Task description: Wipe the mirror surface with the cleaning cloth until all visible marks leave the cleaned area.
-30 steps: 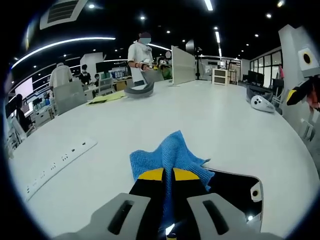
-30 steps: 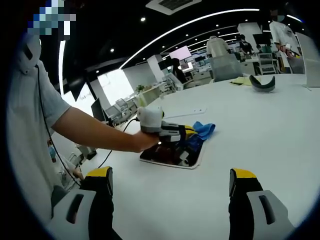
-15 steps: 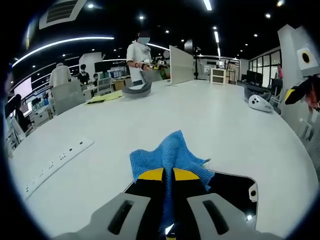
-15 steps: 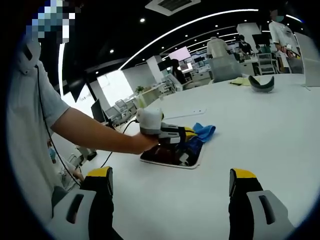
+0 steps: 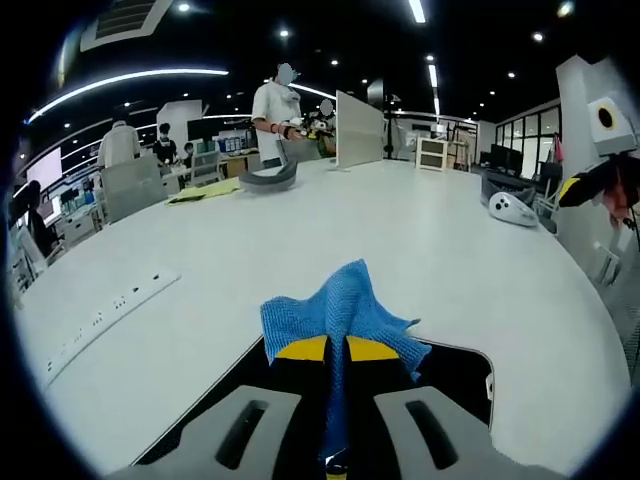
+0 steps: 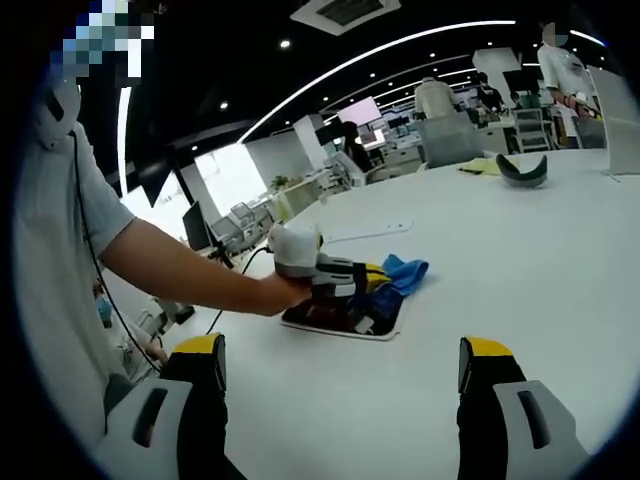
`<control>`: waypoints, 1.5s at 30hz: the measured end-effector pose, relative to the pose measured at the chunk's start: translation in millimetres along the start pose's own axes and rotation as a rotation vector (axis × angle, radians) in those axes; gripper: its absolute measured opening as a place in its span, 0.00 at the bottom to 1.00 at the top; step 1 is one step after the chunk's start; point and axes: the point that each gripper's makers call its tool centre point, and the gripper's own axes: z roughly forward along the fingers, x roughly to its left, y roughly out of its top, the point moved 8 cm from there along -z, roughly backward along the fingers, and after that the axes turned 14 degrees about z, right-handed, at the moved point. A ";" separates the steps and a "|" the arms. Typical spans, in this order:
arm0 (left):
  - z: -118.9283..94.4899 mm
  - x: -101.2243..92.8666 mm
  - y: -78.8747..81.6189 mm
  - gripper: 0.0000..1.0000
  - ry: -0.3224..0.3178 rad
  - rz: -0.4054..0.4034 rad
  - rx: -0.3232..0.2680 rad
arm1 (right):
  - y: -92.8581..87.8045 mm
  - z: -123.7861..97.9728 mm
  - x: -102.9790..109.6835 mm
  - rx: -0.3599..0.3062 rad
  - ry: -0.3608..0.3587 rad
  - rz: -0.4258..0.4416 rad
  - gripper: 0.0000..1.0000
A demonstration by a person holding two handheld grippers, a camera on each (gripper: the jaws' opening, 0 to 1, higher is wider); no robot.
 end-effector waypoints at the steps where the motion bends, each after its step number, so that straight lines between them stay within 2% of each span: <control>1: -0.8 -0.4 -0.3 0.02 -0.002 -0.002 0.000 | 0.2 -0.3 0.5 -0.001 0.003 0.000 0.97; 25: -22.8 -5.2 -8.1 0.03 -0.052 0.012 0.017 | 4.5 -2.7 4.4 -0.024 0.017 -0.005 0.97; 45: -42.9 -0.5 -18.1 0.03 -0.050 0.012 0.034 | 4.2 -6.0 5.7 -0.026 0.022 -0.008 0.96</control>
